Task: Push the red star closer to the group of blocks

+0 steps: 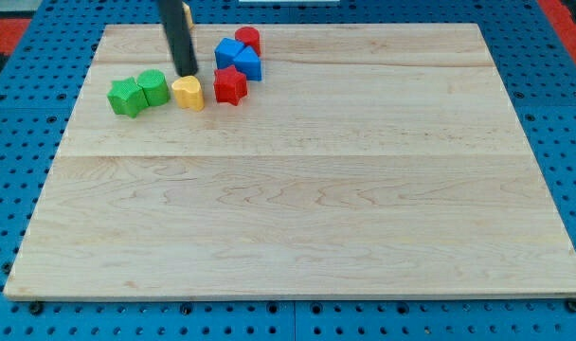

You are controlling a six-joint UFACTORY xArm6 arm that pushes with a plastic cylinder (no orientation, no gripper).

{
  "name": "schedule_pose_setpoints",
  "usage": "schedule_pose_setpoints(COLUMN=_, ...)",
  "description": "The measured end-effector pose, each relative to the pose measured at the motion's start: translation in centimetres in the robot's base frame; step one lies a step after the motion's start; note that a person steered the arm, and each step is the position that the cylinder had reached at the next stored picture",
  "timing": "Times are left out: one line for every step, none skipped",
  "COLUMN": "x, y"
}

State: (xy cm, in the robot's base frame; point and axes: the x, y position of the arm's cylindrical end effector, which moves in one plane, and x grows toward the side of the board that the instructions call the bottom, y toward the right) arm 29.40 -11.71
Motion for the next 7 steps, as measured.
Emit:
schedule_pose_setpoints(x=2.1, y=4.0)
schedule_pose_setpoints(x=5.1, y=2.3)
schedule_pose_setpoints(x=6.3, y=-2.7)
schedule_pose_setpoints(x=6.3, y=-7.0)
schedule_pose_setpoints(x=7.9, y=-1.6)
schedule_pose_setpoints(x=12.3, y=3.3)
schedule_pose_setpoints(x=11.4, y=5.6)
